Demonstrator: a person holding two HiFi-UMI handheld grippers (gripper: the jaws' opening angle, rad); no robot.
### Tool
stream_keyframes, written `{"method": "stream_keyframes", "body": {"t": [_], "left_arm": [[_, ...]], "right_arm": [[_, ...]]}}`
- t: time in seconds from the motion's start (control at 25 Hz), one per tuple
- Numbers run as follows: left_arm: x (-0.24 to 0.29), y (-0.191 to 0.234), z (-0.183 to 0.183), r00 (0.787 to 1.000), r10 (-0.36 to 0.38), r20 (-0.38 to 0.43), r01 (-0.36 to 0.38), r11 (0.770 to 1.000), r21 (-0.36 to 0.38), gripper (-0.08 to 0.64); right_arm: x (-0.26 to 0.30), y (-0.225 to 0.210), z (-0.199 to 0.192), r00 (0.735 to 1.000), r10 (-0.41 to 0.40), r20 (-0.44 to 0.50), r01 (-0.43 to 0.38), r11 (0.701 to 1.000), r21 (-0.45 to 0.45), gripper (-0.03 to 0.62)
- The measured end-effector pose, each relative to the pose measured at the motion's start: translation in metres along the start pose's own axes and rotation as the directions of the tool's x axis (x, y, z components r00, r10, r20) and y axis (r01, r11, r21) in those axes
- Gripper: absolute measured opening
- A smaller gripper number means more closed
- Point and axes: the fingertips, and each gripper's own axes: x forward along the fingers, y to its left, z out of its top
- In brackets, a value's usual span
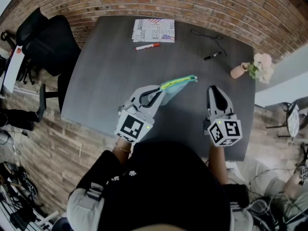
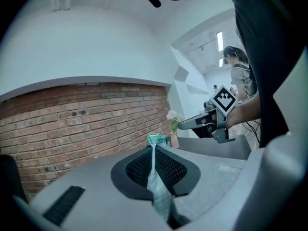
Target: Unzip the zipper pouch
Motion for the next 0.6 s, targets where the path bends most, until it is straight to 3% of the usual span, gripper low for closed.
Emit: {"method": "stream_keyframes", "body": {"t": [0.36,0.6], "left_arm": [[-0.008,0.018,-0.006,0.998,0.061,-0.026,-0.063,0.997,-0.054,0.008],[-0.007,0.016,-0.01,0.997,0.064,-0.038,-0.066,0.995,-0.071,0.008]], "right_arm": [[-0.003,0.008,-0.007,1.0,0.021,-0.018,-0.021,1.0,0.012,-0.002],[-0.002,0.014,-0.009,0.998,0.028,-0.052,-0.03,0.998,-0.054,-0.003]]}}
